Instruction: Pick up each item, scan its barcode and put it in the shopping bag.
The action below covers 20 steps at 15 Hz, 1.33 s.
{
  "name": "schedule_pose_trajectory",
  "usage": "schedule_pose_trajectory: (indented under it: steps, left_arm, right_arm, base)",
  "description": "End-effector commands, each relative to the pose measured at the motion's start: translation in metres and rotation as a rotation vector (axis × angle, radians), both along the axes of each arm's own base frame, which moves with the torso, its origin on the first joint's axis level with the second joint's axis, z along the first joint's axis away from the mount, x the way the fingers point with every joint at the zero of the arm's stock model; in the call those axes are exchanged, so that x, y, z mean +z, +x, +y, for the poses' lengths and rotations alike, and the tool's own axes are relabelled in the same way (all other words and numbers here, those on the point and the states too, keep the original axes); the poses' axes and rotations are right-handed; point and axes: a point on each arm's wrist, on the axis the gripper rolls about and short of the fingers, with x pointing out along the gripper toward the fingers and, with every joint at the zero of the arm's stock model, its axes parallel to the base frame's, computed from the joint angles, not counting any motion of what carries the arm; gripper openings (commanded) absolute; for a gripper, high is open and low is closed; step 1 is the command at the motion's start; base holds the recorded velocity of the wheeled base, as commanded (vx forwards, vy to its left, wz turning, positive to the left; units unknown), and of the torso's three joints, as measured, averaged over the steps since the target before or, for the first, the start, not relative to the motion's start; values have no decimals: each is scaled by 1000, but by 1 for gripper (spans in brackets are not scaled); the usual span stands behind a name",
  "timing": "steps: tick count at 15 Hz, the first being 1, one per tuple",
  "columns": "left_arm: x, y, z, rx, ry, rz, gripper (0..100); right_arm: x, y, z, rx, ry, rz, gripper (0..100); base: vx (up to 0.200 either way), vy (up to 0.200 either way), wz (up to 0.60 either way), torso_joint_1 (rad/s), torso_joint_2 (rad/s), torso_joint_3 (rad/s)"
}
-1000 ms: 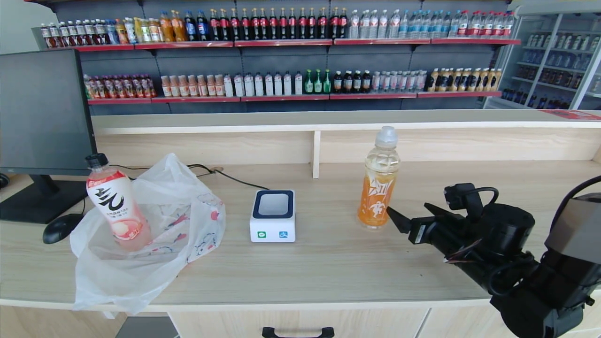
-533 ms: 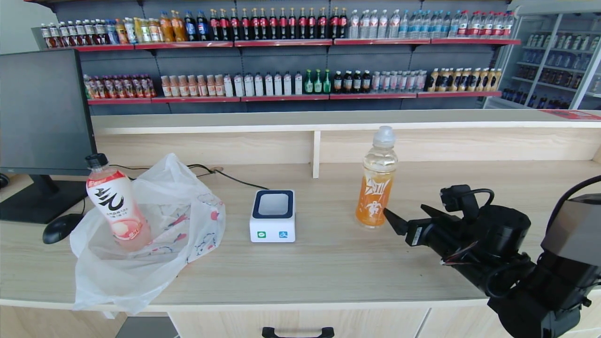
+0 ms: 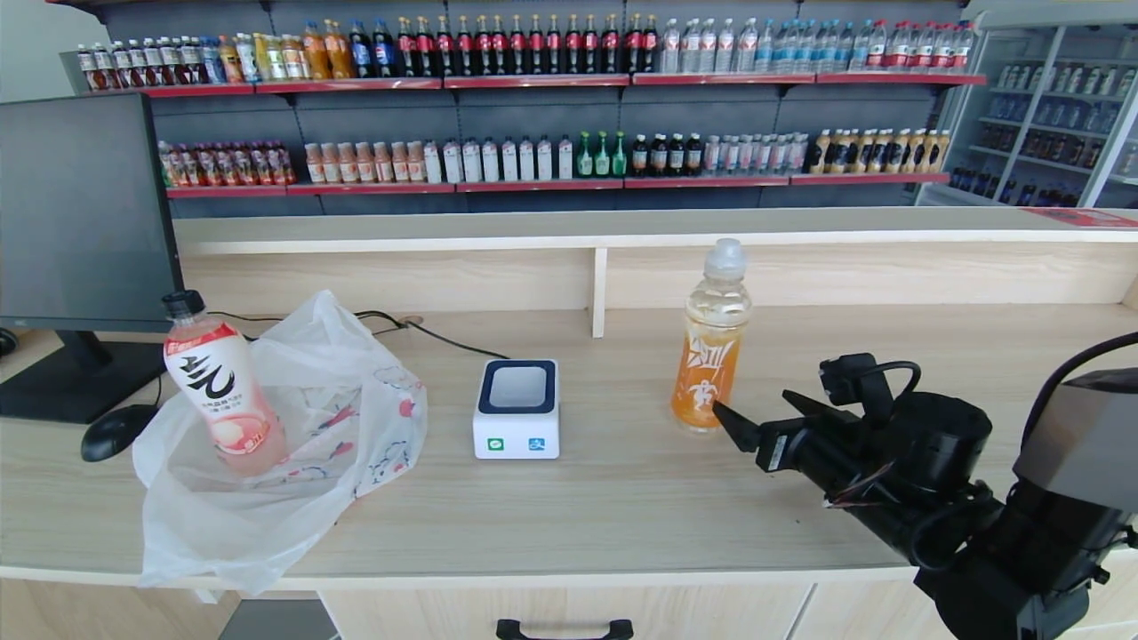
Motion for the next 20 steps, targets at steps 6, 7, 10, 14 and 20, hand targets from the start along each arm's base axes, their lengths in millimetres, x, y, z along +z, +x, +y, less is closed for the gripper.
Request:
schedule_pose_trajectory:
  steps: [6,7,10,14,20]
  left_arm:
    - [0,0,0,0,0,-1,100]
    - [0,0,0,0,0,-1,100]
    - [0,0,0,2,1,-2,100]
    - [0,0,0,0,0,-4,100]
    - [0,0,0,0,1,-4,100]
  right_arm:
    - [6,3,-18,-59,5,-17,100]
    - [6,4,-20,-65,7,-17,100]
    - [8,17,-33,-114,14,-44,100]
    - [11,34,-27,-108,29,-90,100]
    - [14,29,-23,-91,30,-93,100]
  base:
    - [0,0,0,0,0,0]
    - [0,0,0,0,0,0]
    - [0,0,0,0,0,0]
    - [0,0,0,0,0,0]
    - [0,0,0,0,0,0]
